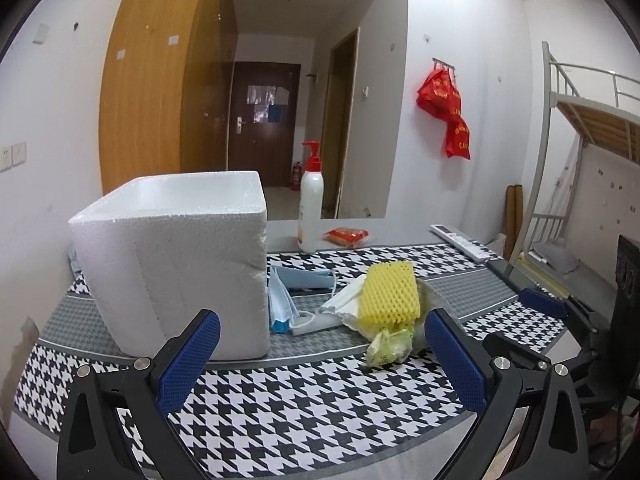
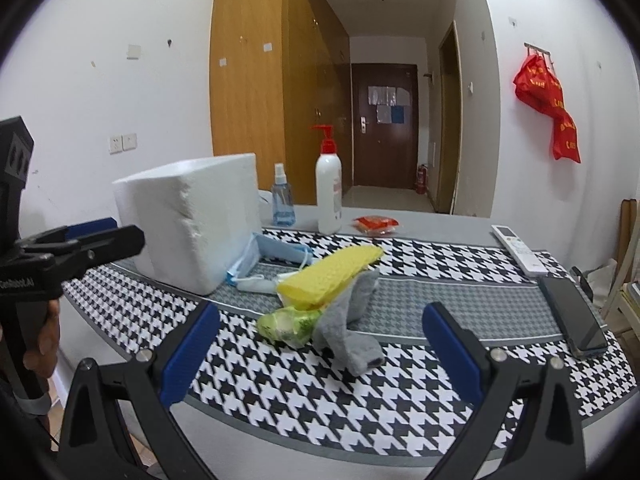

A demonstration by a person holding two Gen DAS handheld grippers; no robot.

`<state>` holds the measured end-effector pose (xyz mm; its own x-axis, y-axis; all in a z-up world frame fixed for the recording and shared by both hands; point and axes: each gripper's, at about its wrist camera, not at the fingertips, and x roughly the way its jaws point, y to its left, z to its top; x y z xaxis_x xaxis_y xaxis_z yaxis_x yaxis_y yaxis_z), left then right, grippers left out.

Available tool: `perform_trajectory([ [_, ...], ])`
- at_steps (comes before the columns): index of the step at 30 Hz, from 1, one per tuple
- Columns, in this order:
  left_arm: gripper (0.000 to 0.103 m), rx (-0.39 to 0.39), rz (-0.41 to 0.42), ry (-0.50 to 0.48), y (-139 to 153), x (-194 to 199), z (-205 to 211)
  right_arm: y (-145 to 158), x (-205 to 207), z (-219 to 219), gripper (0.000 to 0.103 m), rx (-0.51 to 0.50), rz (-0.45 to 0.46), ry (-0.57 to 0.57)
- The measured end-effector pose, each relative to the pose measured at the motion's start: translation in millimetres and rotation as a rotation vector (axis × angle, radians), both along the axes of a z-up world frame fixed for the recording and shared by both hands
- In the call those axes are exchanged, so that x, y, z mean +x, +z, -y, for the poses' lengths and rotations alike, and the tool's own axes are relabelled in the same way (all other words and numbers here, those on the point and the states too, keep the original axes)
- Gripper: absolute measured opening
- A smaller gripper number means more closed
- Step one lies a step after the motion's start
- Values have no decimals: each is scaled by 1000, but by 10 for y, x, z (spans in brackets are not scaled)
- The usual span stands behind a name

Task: Organize soft objects
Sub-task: 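Move the left tool to the yellow foam net while the right tool approaches the grey cloth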

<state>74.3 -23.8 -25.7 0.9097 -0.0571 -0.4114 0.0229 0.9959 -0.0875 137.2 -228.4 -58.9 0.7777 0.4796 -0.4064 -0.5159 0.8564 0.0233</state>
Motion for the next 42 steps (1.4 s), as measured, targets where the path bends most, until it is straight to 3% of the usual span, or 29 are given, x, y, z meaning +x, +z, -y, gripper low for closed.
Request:
perform_trajectory([
  [8, 102, 31, -26, 2, -9, 230, 44, -48, 111, -23, 102, -25, -19, -9],
  [27, 102, 63, -78, -112, 40, 764, 289, -91, 388, -2, 102, -45, -67, -21],
  [42, 102, 72, -215, -199, -166, 1316, 475, -191, 570, 57, 102, -48, -108, -34],
])
